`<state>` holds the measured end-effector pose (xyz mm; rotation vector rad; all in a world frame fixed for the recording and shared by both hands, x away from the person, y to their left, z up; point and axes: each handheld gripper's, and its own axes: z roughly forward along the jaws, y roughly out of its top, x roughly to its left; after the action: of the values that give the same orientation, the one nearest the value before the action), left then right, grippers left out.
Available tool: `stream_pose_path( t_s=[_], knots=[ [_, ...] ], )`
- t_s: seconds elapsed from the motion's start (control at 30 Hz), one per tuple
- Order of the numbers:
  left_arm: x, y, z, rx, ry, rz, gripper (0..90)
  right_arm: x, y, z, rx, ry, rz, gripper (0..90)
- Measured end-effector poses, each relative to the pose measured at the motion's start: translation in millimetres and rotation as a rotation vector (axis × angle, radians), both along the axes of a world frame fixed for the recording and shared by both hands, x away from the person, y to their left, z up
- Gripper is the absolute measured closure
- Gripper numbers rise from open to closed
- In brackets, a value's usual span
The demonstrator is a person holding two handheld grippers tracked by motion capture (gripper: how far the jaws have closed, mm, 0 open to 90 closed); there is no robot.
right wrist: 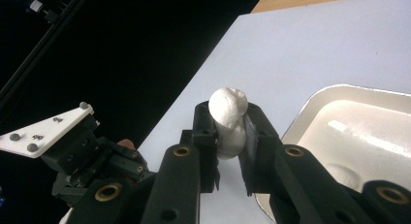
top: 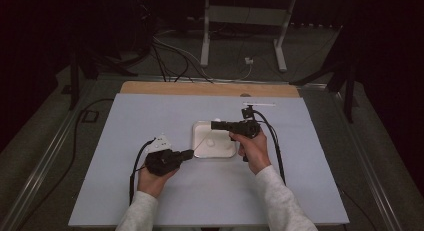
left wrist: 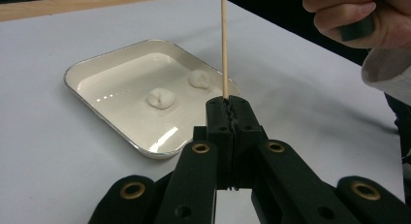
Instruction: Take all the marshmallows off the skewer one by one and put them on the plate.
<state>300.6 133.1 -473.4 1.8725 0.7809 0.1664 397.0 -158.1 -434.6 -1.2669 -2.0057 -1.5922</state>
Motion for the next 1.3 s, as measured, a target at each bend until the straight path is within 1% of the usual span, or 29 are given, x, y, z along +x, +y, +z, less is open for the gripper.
stream_pose_path(
  t_s=[0.07,0.23,0.33,0.37,0.4,0.43,0.5,0.57,0.67,0.77,0.9,1.1,1.13,1.17,1.3],
  knots=[
    [-0.2,1.9,0.2,-0.002,0.001,0.002,90.0,0.8,1.0,1.0,0.001,-0.006,-0.004,78.8],
    [-0.8,5.8,0.0,0.0,-0.001,0.004,90.0,1.9,1.8,1.7,0.006,-0.001,-0.016,78.8],
    [-1.6,7.1,-0.2,0.015,-0.003,0.006,90.0,2.9,0.7,1.8,0.008,-0.002,-0.027,79.1],
    [-1.8,8.0,-0.5,0.018,-0.001,0.007,90.0,3.6,-1.8,3.2,0.0,-0.013,-0.046,79.7],
    [-2.0,8.8,-1.2,0.028,-0.001,0.013,90.0,3.6,-1.8,3.2,0.0,-0.013,-0.046,79.7],
    [-2.0,10.4,-2.1,0.028,0.005,0.018,90.0,5.6,-9.6,6.2,0.019,-0.018,-0.082,80.0],
    [-1.1,13.9,-2.9,0.017,0.008,0.035,90.0,6.2,-12.7,7.9,0.016,-0.024,-0.088,79.9],
    [-0.5,15.0,-2.2,0.008,0.007,0.046,90.0,5.2,-14.6,9.2,-0.014,-0.036,-0.079,79.7],
    [-0.4,13.5,-2.2,0.005,0.009,0.058,90.0,4.2,-12.0,6.0,-0.051,-0.041,-0.072,79.2],
    [-0.4,12.9,-1.6,0.001,0.007,0.066,90.0,4.0,-6.7,0.4,-0.098,-0.053,-0.071,78.4],
    [0.4,13.7,-1.3,-0.006,0.012,0.081,90.0,3.8,-0.8,-6.2,-0.172,-0.066,-0.075,77.2],
    [0.9,12.9,-0.3,-0.014,0.017,0.097,90.0,3.9,4.0,-19.4,-0.269,-0.068,-0.085,76.0],
    [1.0,12.5,-0.2,-0.016,0.018,0.1,90.0,4.3,5.0,-24.8,-0.285,-0.065,-0.087,76.0],
    [1.1,12.1,0.1,-0.017,0.019,0.1,90.0,4.3,5.0,-24.8,-0.285,-0.065,-0.087,76.0],
    [1.3,10.0,1.7,-0.017,0.019,0.105,90.0,5.2,5.7,-34.5,-0.316,-0.048,-0.1,75.0]
  ],
)
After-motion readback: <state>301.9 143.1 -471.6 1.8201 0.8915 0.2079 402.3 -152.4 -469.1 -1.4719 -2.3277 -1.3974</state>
